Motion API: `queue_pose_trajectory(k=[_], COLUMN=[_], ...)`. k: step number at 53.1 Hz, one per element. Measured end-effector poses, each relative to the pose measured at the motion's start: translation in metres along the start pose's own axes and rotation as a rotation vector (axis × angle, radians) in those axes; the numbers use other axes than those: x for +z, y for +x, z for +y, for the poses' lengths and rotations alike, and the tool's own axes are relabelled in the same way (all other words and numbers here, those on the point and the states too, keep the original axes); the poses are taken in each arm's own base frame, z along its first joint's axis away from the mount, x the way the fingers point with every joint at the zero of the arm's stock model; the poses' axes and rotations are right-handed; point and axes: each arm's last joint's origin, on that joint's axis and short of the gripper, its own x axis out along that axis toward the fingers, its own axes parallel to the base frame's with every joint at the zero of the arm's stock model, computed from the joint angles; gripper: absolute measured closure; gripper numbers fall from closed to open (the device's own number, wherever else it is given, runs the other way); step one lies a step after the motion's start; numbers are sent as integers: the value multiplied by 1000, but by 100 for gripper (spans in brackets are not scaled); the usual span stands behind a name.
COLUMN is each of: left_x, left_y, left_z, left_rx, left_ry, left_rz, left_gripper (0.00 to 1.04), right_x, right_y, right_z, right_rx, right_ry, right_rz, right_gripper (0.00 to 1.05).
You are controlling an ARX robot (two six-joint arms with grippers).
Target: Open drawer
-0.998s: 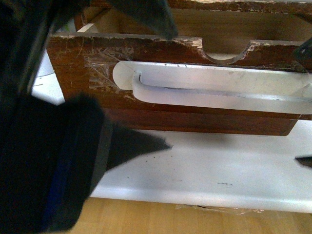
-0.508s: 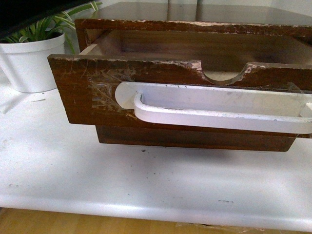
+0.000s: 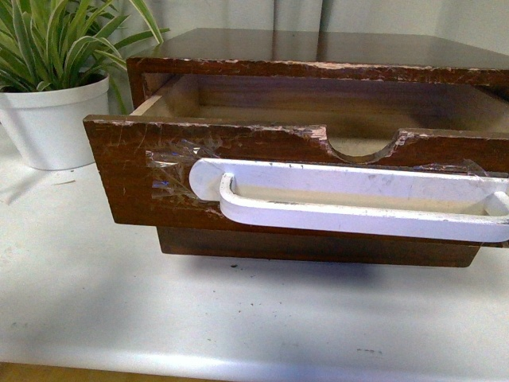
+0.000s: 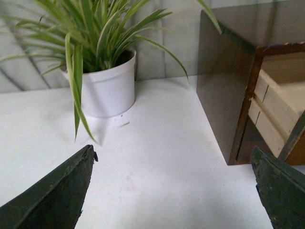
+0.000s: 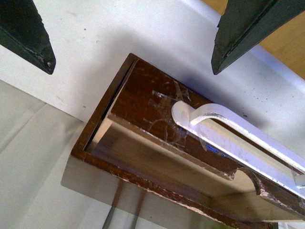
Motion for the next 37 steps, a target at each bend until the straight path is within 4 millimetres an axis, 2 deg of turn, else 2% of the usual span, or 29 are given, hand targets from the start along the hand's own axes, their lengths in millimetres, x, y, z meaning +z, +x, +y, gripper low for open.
queue_pose_trajectory(k=[4, 12, 25, 30, 37], left_x=[-17, -41, -43, -51, -49], left_y=[-15, -34, -37, -43, -48], left_z=[-4, -8, -7, -5, -2], left_rx=[55, 113, 132, 49, 52], left_ry=[-74, -167, -214, -196, -177], left_rz=[30, 92, 69, 31, -41], left_gripper=[6, 6, 6, 18, 40], right_x=[-11, -18, -16, -16, -18], right_y=[-8, -13, -14, -14, -14], right_z=[5, 11, 12, 12, 20], right_rx=[-22, -45, -51, -87, -369], right_ry=[57, 114, 144, 157, 248], right_rz=[2, -25, -40, -37, -12], right_gripper=[9, 9, 9, 11, 32])
